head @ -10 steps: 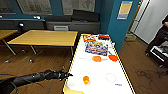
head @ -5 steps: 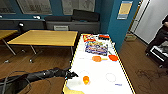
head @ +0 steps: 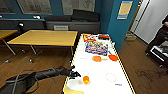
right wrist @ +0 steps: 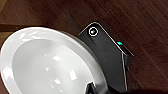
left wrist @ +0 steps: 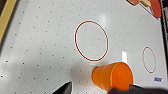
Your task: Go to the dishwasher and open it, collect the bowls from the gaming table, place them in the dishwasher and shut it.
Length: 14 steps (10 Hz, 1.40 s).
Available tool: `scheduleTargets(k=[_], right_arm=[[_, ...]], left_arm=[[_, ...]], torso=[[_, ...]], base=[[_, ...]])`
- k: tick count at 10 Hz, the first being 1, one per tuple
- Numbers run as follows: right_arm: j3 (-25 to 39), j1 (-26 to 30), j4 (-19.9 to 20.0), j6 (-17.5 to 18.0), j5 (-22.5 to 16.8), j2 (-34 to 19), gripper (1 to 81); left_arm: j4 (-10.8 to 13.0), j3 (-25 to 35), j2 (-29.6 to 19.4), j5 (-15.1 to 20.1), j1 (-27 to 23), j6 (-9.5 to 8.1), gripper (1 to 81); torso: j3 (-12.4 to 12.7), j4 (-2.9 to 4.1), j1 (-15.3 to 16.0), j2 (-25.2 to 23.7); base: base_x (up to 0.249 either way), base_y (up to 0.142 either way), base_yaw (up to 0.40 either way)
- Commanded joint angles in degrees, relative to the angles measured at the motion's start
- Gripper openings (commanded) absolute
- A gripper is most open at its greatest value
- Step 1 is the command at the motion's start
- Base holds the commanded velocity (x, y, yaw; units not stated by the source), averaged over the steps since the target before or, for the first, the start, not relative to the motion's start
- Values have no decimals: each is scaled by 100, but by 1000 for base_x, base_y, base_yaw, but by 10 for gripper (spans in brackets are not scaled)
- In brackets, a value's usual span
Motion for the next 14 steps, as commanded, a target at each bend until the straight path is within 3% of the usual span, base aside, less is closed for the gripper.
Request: scheduleTargets(k=[1, 5, 14], right_arm=[[87, 265, -102, -19, -334, -278, 10], [88, 291, -102, -19, -342, -252, 10], [17, 326, -110, -19, -359, -138, 10]], left_arm=[[8, -95, 67, 202, -938, -14, 811], [34, -517, 454, 228, -929, -6, 811], [96, -843, 894, 237, -780, 4, 811]], torso=[[0, 0, 0, 0], [-2, 0, 0, 0], [-2, 0, 0, 2]], base=[[0, 0, 0], [0, 0, 0], [0, 0, 0]])
